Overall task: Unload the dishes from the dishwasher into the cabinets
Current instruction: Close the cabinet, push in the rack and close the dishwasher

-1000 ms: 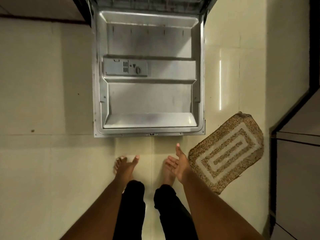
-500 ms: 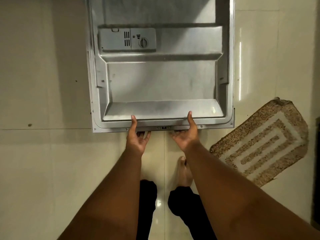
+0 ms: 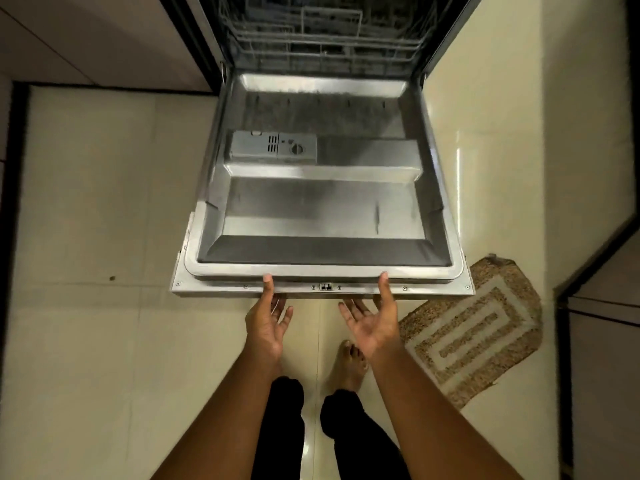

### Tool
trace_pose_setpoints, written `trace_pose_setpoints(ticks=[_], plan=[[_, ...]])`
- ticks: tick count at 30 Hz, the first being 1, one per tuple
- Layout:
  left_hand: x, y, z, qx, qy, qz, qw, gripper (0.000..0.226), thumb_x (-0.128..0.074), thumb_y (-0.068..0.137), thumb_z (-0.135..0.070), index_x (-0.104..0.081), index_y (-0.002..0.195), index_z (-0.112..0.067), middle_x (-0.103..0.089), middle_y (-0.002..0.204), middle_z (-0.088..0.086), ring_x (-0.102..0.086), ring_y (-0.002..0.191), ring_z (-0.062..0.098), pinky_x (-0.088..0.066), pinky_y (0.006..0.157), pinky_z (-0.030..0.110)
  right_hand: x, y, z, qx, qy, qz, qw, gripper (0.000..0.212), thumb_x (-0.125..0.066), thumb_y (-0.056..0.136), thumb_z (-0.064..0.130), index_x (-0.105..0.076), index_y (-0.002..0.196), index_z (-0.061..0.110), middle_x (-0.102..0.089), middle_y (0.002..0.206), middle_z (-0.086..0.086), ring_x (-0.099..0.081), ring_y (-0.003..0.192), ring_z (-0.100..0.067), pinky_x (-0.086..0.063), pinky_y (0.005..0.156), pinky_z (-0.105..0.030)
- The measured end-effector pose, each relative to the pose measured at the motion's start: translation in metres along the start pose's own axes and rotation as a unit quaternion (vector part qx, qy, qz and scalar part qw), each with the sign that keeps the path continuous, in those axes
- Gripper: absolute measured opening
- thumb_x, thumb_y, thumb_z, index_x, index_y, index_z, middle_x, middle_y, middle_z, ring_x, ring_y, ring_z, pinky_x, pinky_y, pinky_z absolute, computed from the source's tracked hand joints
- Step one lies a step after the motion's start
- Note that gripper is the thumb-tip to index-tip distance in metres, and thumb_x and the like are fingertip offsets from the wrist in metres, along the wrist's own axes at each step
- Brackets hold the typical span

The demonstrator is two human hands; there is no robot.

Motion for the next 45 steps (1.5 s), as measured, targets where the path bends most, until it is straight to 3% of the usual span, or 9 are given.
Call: trace_pose_setpoints(ticks=[7,16,18,20,24,28,32,36,45], plan=[[-0.02,-0.075,-0.047,-0.056,-0.002,-0.025,0.998,0.053,-0.07,0.085,-0.041,-0.06,0.125,-0.008,-0.066,0.125,0.011,-0.065,0.11,0.02,-0.053,0.082,0.03,-0.051,-0.091,0.037,0.048,-0.051,-0.004,0.998,0.024,-0.07,0.091,0.039,-0.055,0.101,0.023,-0.054,0.126,-0.023,-0.057,0.118,-0.037,-0.047,0.106,-0.049],[-0.079,-0.174,-0.15,-0.258,0.136,0.037,0.956,0.044,-0.064,0.092,-0.029,-0.059,0.131,-0.009,-0.07,0.119,0.006,-0.07,0.102,0.011,-0.056,0.091,0.029,-0.124,-0.167,0.097,0.255,-0.021,0.005,0.967,0.041,-0.062,0.095,0.005,-0.044,0.132,0.004,-0.062,0.117,-0.02,-0.067,0.101,-0.034,-0.061,0.084,-0.04],[-0.098,-0.188,-0.182,-0.35,0.248,0.048,0.902,0.055,-0.063,0.094,-0.029,-0.047,0.143,-0.011,-0.068,0.115,-0.002,-0.066,0.092,0.0,-0.052,0.086,0.018,-0.151,-0.184,0.112,0.295,-0.016,0.035,0.955,0.041,-0.054,0.095,-0.007,-0.046,0.135,-0.001,-0.063,0.115,-0.023,-0.069,0.104,-0.039,-0.06,0.088,-0.042],[-0.116,-0.2,-0.212,-0.454,0.396,0.043,0.797,0.063,-0.058,0.096,-0.035,-0.034,0.15,-0.012,-0.057,0.134,-0.003,-0.057,0.119,0.006,-0.045,0.101,0.023,-0.181,-0.205,0.128,0.339,-0.035,0.059,0.938,0.046,-0.053,0.092,-0.012,-0.049,0.137,-0.002,-0.064,0.108,-0.022,-0.069,0.105,-0.037,-0.058,0.093,-0.041],[-0.141,-0.214,-0.243,-0.591,0.567,0.046,0.571,0.085,-0.053,0.097,-0.04,0.001,0.156,-0.011,0.01,0.164,0.004,0.006,0.152,0.018,-0.012,0.12,0.036,-0.225,-0.236,0.153,0.441,-0.114,0.057,0.889,0.061,-0.06,0.093,-0.007,-0.04,0.149,0.005,-0.067,0.124,-0.011,-0.068,0.112,-0.016,-0.053,0.101,-0.037],[-0.179,-0.212,-0.282,-0.647,0.662,0.006,0.377,0.098,-0.059,0.09,-0.047,0.003,0.155,-0.007,0.015,0.163,0.011,0.012,0.151,0.031,-0.011,0.119,0.06,-0.266,-0.251,0.161,0.582,-0.298,-0.014,0.756,0.07,-0.057,0.091,-0.002,-0.033,0.155,0.016,-0.049,0.15,-0.002,-0.049,0.134,-0.005,-0.042,0.112,-0.029],[-0.216,-0.187,-0.329,-0.65,0.703,-0.052,0.283,0.109,-0.064,0.083,-0.054,0.002,0.155,-0.006,0.018,0.162,0.015,0.014,0.15,0.033,-0.011,0.118,0.063,-0.314,-0.228,0.157,0.68,-0.545,-0.044,0.488,0.1,-0.063,0.086,0.007,0.005,0.159,0.013,0.011,0.167,-0.006,0.004,0.154,-0.021,-0.023,0.122,-0.042],[-0.254,-0.178,-0.361,-0.672,0.69,-0.099,0.251,0.11,-0.065,0.085,-0.05,0.007,0.154,-0.004,0.019,0.161,0.016,0.016,0.149,0.035,-0.01,0.118,0.063,-0.342,-0.204,0.2,0.68,-0.641,-0.118,0.336,0.105,-0.061,0.082,0.002,0.012,0.157,0.009,0.019,0.165,-0.013,0.015,0.153,-0.028,-0.007,0.124,-0.054],[-0.341,-0.159,-0.413,-0.641,0.701,-0.129,0.283,0.107,-0.055,0.089,-0.056,0.015,0.153,-0.007,0.025,0.158,0.022,0.021,0.147,0.037,-0.005,0.121,0.057,-0.409,-0.197,0.288,0.679,-0.698,-0.145,0.174,0.098,-0.055,0.084,0.01,0.008,0.159,0.015,0.013,0.167,-0.004,0.01,0.153,-0.031,-0.004,0.118,-0.067]])
Point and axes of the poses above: each hand's wrist, its own y-axis towards the middle knuckle, its own x-axis out of the back of the hand, z = x × y, the point moved 7 cm from there along y, towards the middle knuckle
